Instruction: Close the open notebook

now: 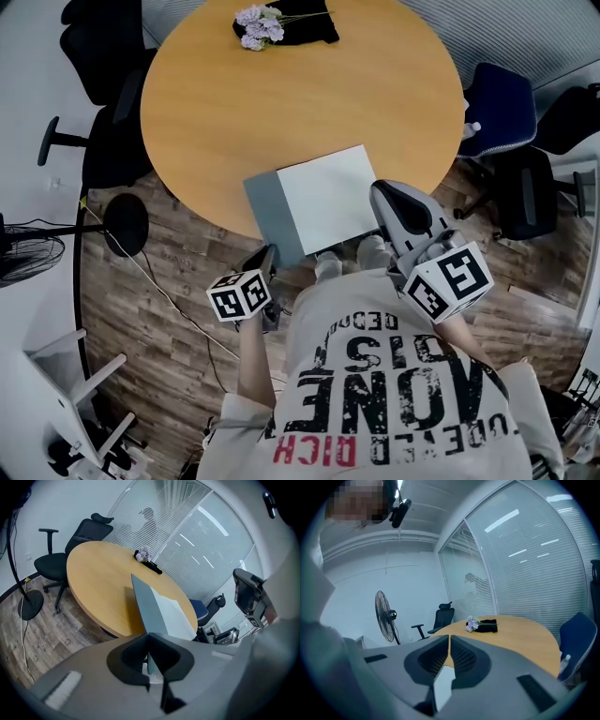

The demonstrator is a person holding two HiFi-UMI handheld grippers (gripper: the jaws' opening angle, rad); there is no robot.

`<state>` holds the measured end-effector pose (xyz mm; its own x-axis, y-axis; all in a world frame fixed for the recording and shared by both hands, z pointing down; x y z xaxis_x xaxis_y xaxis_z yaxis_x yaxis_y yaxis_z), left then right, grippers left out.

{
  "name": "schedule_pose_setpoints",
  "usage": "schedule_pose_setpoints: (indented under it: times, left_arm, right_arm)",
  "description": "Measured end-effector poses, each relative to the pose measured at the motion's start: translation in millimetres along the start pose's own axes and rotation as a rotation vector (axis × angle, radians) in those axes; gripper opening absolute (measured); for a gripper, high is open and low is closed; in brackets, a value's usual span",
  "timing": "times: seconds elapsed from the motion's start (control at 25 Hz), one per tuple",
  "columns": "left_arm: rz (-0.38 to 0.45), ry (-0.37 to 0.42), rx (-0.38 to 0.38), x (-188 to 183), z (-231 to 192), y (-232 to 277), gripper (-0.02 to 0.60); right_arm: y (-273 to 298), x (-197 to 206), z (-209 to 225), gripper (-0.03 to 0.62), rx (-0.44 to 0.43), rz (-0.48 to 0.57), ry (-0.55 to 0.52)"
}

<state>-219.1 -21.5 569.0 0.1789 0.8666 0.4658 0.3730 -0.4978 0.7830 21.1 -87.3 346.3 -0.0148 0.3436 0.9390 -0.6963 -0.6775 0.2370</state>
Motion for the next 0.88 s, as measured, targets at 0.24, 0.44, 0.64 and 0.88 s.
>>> schedule_pose_setpoints:
  times: [0.24,0.44,0.64,0.88]
  left_arm:
    - [0.015,0.026,0.003,-5,11,-11,0.021]
    - [0.028,0.047,-0.017,-8,19,-17,0.021]
    - [0.050,0.057,-0.039,-11,29,-24,0.021]
    - [0.061,0.066,-0.075,-12,44,-33,0.020]
  right_arm:
    - [-8,0,3,0.020,0.006,0.017,0.006]
    - [-17,3,8,0.020,0.007,0.030,0.022]
    - [-28,1,17,0.020,-0.009,0.046,0.025]
    - [-49,-3,30,0.020,0.002,0.064,0.047]
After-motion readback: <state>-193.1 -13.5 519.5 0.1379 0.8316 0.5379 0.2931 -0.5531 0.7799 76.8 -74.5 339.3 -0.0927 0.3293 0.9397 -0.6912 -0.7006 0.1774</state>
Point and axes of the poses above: the fingertips, and each gripper's own axes: y forward along the fingers, z to its right, x out of its underside, the point moved 5 cm from there along -y, backward along the fingers, and after that the axes turned 10 degrees about -x, right-handed, at the moved point
